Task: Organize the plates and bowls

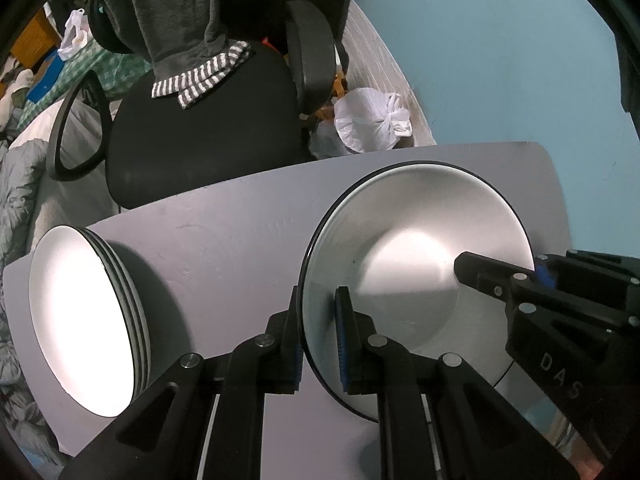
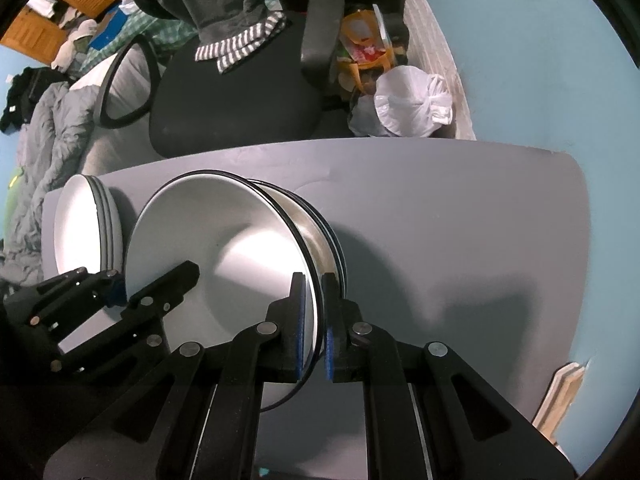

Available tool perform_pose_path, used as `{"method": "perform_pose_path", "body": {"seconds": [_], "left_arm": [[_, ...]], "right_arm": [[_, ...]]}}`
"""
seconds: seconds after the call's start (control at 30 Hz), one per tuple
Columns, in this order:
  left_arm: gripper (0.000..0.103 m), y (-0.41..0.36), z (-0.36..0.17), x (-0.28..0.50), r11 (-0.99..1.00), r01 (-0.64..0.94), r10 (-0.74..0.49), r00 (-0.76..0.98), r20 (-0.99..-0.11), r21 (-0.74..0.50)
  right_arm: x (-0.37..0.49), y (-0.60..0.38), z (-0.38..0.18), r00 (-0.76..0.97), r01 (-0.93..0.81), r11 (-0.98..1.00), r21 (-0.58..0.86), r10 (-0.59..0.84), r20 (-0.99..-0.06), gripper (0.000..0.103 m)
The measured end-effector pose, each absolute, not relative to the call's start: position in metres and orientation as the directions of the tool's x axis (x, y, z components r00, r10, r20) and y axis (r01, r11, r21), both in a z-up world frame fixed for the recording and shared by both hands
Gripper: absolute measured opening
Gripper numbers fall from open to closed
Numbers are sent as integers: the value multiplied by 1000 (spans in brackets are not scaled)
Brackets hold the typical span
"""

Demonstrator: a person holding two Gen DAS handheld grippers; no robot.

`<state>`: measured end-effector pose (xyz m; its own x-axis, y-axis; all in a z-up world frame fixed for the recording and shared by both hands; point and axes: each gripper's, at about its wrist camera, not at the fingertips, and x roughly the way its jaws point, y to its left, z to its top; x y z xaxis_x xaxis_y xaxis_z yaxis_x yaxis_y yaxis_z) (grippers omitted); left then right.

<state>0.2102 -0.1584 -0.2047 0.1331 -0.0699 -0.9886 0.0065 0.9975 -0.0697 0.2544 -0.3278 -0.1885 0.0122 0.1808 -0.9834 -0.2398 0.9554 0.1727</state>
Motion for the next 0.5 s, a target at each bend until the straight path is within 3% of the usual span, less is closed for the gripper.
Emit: {"method": "perform_pose_path", "body": {"seconds": [0.23, 0.4, 0.5], "left_arm": [[15, -160, -201, 209, 998, 21, -65, 145, -987, -63], [31, -157, -193, 207, 999, 4, -46, 183, -982, -46], [31, -154, -186, 205, 999, 8, -53, 200, -978, -52]], "right_arm": [[255, -324, -188, 5, -251, 955, 159, 166, -986, 12], [253, -323, -183, 15, -236, 958, 161, 169, -985, 20], [252, -324, -180, 26, -226, 961, 161, 171, -985, 24]]}}
